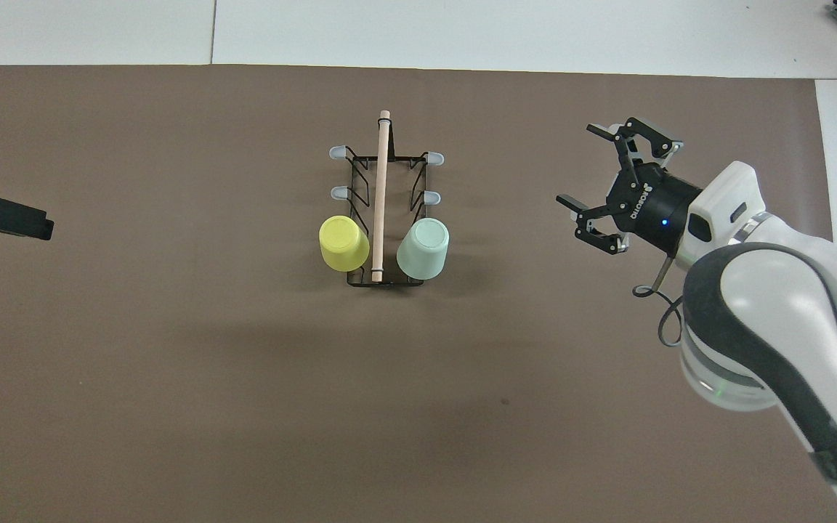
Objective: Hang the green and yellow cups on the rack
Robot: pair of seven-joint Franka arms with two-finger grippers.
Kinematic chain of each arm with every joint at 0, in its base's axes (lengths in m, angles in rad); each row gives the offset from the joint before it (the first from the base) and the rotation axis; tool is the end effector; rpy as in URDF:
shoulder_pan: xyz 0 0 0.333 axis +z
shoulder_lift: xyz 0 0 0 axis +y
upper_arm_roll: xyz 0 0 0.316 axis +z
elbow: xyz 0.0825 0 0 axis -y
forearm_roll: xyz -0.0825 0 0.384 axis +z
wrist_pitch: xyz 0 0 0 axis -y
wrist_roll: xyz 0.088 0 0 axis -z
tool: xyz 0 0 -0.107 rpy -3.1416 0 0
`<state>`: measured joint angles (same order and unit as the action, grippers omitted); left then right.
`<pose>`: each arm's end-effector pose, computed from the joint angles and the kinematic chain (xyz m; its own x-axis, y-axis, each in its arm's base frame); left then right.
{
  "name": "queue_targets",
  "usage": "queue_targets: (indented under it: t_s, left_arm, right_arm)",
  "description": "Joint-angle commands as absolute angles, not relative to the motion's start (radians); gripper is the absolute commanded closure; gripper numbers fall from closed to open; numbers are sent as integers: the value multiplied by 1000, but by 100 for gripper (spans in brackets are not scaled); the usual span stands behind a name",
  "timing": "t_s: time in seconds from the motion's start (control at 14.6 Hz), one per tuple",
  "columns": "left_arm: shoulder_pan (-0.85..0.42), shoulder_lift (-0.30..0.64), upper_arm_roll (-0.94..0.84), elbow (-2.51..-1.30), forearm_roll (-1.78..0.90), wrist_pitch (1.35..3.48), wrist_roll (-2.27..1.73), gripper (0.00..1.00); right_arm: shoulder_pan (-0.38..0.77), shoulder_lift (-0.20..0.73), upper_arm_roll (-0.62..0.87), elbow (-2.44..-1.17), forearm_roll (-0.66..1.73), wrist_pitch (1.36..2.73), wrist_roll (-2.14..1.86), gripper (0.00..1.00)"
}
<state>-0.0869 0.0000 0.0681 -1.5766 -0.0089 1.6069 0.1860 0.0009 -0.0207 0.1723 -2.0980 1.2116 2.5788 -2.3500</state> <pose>0.5581 -0.0114 0.6250 0.9787 -0.2030 0.0314 -0.2032 -0.9791 0.0032 0.5691 0.0836 0.4750 -0.2436 0.7782 0.5788 0.7968 -0.1797 0.5770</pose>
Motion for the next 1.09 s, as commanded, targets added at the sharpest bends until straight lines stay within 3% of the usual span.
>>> queue_targets:
  t_s: [0.0,0.34,0.68,1.02]
  left_arm:
    - [-94,-31,74,-1608,8,1603,186,0]
    - [-94,-31,74,-1608,8,1603,186,0]
    - [-94,-31,74,-1608,8,1603,186,0]
    - [-94,-31,74,-1608,8,1603,186,0]
  right_arm:
    - [-67,-35,179,-2073,984,2432,-2165,0]
    - [-149,-38,181,-1907,478,2066,-1648,0]
    - [-164,-38,179,-1800,255,1801,-1188,0]
    - [-152,-38,179,-1697,183,1619,-456,0]
